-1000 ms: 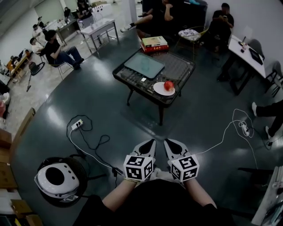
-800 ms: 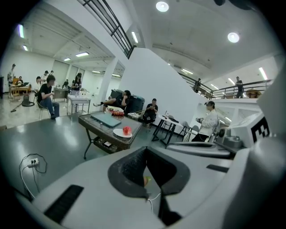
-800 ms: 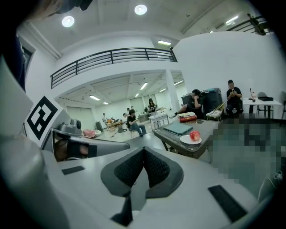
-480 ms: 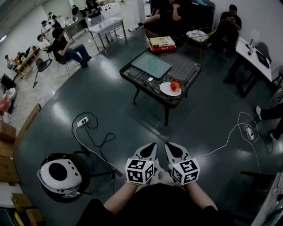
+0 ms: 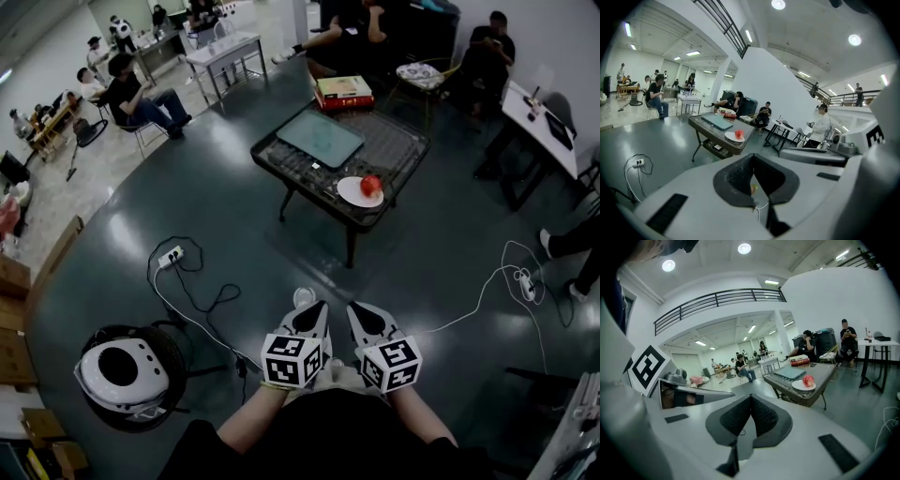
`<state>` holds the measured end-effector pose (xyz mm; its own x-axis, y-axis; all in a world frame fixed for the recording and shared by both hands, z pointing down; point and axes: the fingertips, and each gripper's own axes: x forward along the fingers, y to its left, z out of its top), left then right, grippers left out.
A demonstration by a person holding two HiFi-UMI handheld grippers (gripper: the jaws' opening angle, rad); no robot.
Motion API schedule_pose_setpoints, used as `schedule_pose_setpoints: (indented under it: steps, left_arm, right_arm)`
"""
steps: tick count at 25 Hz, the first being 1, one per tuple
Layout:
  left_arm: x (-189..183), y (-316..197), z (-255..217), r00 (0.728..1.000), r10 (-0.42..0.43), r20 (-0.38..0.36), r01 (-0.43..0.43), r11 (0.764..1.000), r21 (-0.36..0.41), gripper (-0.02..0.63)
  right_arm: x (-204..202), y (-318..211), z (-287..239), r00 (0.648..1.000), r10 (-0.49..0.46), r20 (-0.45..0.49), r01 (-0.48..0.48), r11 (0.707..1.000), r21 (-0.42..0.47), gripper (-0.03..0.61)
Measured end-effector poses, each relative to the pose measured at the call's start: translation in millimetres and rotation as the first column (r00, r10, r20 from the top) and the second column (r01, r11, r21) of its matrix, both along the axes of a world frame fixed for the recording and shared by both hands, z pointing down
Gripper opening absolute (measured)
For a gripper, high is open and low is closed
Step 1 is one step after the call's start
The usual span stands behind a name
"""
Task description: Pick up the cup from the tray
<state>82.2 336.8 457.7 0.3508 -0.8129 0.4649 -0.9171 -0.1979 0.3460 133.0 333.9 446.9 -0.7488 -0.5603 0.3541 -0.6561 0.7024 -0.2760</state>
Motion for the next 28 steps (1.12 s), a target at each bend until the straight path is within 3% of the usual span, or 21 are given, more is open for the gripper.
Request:
schedule_pose_setpoints:
  steps: [15, 28]
  left_arm:
    - [-31, -84, -1, 0.998, 0.021, 0.051, -0.022, 1.000, 0.020, 0.009]
    - [-62, -166, -2, 0.998, 0.028, 0.051, -0.029, 0.999, 0.022, 0.009]
  right_arm:
    - [-27, -83, 0, 1.000, 0.024, -0.011, -0.024, 1.000, 0.011, 0.009]
    - [-61, -163, 5, 0.999, 0.025, -0.043, -0.026, 1.000, -0.006, 0.009]
